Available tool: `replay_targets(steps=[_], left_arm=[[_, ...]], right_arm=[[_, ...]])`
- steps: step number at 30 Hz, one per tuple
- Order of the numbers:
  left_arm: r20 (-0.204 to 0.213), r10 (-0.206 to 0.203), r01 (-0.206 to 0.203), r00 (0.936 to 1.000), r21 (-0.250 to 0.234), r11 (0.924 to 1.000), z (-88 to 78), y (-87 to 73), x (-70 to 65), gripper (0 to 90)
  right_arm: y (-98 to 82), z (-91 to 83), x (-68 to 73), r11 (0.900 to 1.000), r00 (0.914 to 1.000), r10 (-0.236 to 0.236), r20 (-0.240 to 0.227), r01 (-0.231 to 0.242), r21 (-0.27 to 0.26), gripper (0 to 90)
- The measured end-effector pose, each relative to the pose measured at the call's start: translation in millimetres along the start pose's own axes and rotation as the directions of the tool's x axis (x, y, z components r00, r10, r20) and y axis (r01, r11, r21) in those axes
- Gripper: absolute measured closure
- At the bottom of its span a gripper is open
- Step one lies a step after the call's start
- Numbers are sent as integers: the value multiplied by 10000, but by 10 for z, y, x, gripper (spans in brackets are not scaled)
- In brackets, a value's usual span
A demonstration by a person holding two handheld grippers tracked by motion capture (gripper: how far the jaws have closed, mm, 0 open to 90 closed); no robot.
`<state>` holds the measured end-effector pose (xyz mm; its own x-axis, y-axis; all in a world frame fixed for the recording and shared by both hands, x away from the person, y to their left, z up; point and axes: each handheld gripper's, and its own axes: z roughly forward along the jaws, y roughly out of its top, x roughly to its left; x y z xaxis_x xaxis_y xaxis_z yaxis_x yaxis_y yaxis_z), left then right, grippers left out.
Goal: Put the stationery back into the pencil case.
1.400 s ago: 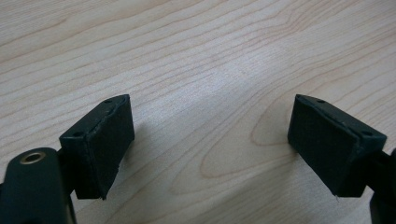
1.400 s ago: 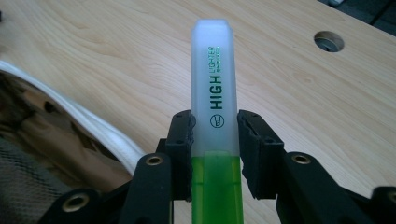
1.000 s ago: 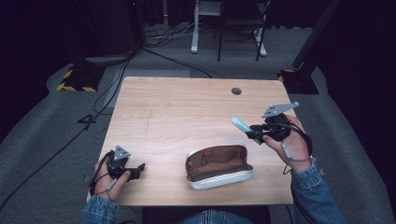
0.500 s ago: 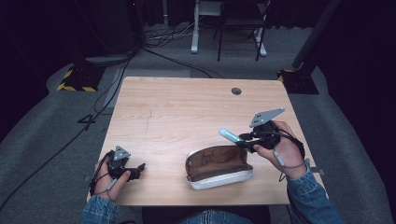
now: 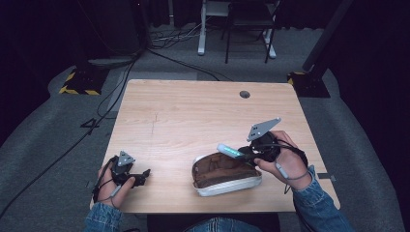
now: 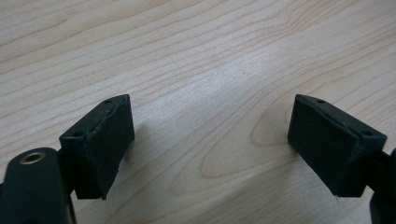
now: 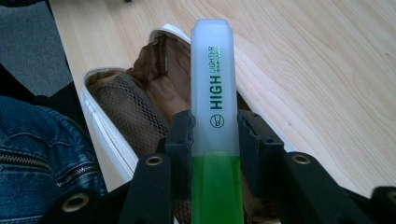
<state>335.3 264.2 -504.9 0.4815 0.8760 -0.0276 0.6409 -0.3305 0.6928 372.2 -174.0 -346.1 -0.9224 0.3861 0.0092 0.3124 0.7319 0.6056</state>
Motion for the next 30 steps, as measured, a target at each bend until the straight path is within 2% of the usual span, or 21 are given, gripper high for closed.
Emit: replay_targets(steps=[4,11,16,21,30], left_arm=[[-2,5,-5,10000,-1,10000,0,0,0,148],[5,10,-10,10000,23,10000,-1,1,0,148],[6,11,-11,10000,25,10000,-1,1,1,148],[4,9,-9,10000,25,10000,-1,1,0,148],[1,14,-14,10000,19,10000,-1,1,1,148]], right_arm=[[15,28,36,9999,9999,-102,-89,103,79,668],[36,125,78,9982,9973,-404,-620,430,413,668],[38,190,88,9964,9957,-506,-774,556,642,668],[46,271,111,9917,9916,-841,-984,929,886,668],[35,405,102,9831,9870,-1088,-1181,1244,1340,668]])
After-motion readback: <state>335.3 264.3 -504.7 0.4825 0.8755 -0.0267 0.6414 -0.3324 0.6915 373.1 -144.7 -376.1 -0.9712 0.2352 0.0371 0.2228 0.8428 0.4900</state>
